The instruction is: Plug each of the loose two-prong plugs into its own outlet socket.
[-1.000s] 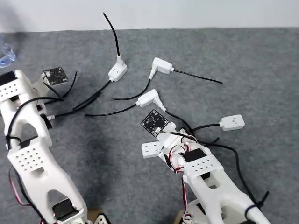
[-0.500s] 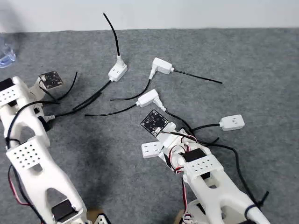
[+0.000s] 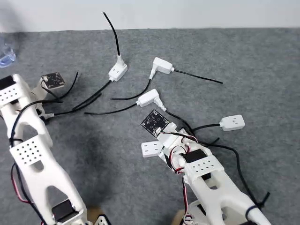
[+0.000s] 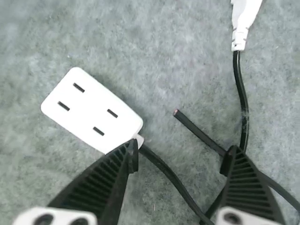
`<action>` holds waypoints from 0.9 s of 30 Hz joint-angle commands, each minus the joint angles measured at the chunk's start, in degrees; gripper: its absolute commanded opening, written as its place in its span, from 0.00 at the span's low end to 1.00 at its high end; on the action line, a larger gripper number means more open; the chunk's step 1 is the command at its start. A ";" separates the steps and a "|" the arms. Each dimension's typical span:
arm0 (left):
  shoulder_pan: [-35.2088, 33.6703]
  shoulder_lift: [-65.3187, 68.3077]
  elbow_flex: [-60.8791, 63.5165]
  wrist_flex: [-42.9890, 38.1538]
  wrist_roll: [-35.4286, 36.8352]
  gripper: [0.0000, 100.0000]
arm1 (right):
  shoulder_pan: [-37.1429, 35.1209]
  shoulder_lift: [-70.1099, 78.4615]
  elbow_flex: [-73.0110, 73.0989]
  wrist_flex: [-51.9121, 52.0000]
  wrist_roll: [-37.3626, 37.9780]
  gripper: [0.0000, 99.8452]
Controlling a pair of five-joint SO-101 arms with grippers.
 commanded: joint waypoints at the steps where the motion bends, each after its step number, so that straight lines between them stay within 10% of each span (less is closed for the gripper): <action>1: -0.62 -1.05 -12.44 2.46 3.69 0.01 | 0.04 -0.84 -0.18 -1.10 0.62 0.28; 9: -0.79 -11.96 -7.60 2.64 6.24 0.01 | 0.04 -0.84 -0.18 -1.19 0.62 0.28; 27: 30.07 -81.05 70.73 2.11 11.69 0.01 | 0.04 -0.84 -0.18 -1.01 0.53 0.28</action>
